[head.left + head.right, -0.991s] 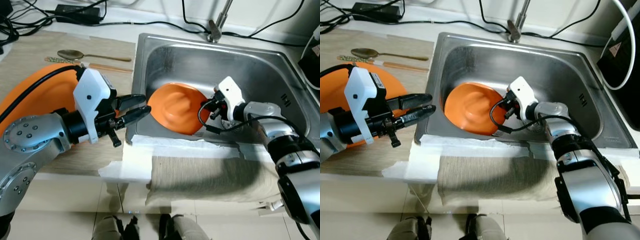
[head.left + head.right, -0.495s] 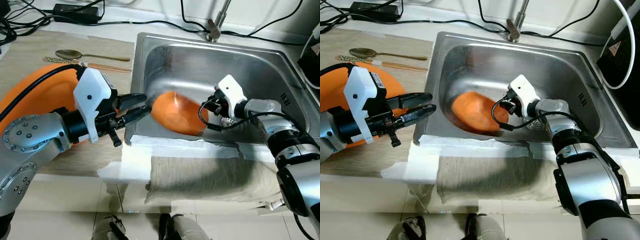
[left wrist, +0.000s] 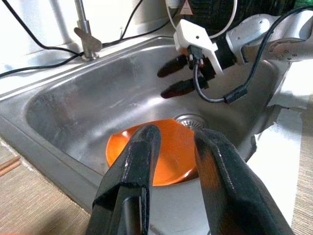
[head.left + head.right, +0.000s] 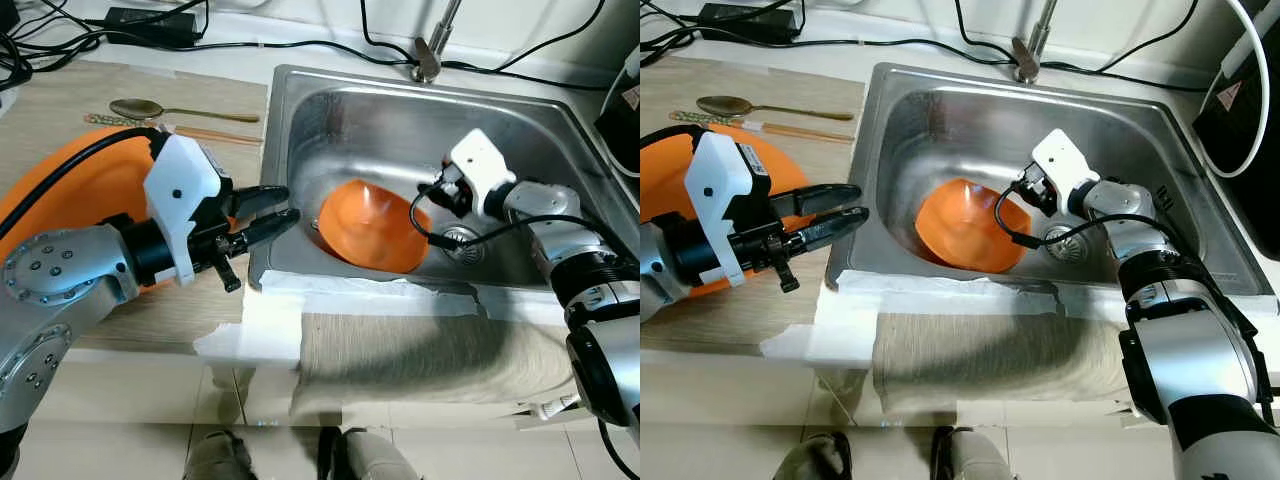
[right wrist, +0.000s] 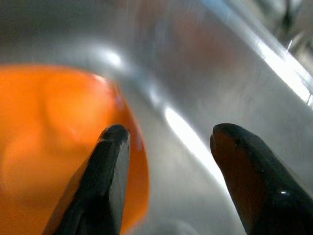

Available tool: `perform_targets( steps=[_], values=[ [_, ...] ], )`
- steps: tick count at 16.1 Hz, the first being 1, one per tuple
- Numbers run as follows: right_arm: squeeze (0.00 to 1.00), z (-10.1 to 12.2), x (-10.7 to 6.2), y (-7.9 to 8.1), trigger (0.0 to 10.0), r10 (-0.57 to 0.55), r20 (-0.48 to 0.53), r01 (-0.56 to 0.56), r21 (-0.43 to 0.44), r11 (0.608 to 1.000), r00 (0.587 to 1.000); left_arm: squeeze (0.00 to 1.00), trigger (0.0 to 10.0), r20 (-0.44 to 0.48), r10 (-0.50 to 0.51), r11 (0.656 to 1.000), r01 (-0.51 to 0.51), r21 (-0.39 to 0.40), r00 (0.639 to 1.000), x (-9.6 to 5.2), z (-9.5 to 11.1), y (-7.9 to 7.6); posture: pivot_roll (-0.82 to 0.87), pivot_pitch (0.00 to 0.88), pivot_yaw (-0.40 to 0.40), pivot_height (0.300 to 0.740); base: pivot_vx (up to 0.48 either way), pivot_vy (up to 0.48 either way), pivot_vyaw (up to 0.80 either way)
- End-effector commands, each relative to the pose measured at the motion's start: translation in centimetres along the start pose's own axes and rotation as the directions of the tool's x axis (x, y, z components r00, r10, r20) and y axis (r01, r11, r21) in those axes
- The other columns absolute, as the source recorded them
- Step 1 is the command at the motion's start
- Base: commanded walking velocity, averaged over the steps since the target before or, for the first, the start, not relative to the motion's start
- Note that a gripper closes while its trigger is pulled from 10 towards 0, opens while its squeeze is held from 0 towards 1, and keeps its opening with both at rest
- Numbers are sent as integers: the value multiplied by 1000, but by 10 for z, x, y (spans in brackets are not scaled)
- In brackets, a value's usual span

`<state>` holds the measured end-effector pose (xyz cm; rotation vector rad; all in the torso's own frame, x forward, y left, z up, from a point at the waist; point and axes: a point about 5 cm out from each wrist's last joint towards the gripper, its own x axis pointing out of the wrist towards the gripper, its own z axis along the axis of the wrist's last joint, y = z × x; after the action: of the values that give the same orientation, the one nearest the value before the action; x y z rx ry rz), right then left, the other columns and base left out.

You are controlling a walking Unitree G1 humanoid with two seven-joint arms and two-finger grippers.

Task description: Kitchen organization

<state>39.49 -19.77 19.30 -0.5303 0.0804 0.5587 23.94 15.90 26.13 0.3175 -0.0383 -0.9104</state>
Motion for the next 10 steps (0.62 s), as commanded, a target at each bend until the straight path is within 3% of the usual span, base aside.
perform_targets(
  steps=[1, 2, 4, 7, 8, 9, 10],
  values=[
    [153, 10, -7, -12, 10000, -29, 80, 29, 11, 1000, 996, 0, 10000, -1, 11, 1000, -11, 18, 1000, -3, 3, -2, -67, 171, -122, 740, 0, 0, 0],
    [0, 23, -13, -17, 10000, -56, 227, 36, 91, 995, 972, 0, 10000, 15, 70, 997, -70, 26, 997, -6, 3, 3, -66, 170, -122, 740, 0, 0, 0],
    [0, 32, -26, -22, 10000, -137, 389, 60, 203, 977, 911, 0, 10000, 39, 138, 989, -139, 46, 990, -9, 4, 8, -74, 169, -113, 740, 0, 0, 0],
    [0, 22, -31, -6, 10000, -134, 393, 64, 185, 981, 910, 0, 10000, 46, 185, 982, -187, 37, 982, -10, 1, 13, -86, 168, -98, 740, 0, 0, 0],
    [0, 20, -33, 1, 10000, -137, 409, 57, 202, 978, 902, 0, 10000, 45, 254, 965, -256, 54, 966, -12, 0, 20, -90, 169, -94, 740, 0, 0, 0],
    [0, 24, -35, 10, 10000, -162, 441, 58, 239, 969, 883, 0, 10000, 60, 380, 923, -383, 49, 923, -16, 0, 34, -96, 172, -90, 740, 0, 0, 0],
    [0, 32, -38, 15, 10000, -189, 470, 64, 268, 961, 862, 0, 10000, 75, 419, 905, -422, 46, 905, -19, 2, 39, -93, 174, -94, 740, 0, 0, 0]
  ],
)
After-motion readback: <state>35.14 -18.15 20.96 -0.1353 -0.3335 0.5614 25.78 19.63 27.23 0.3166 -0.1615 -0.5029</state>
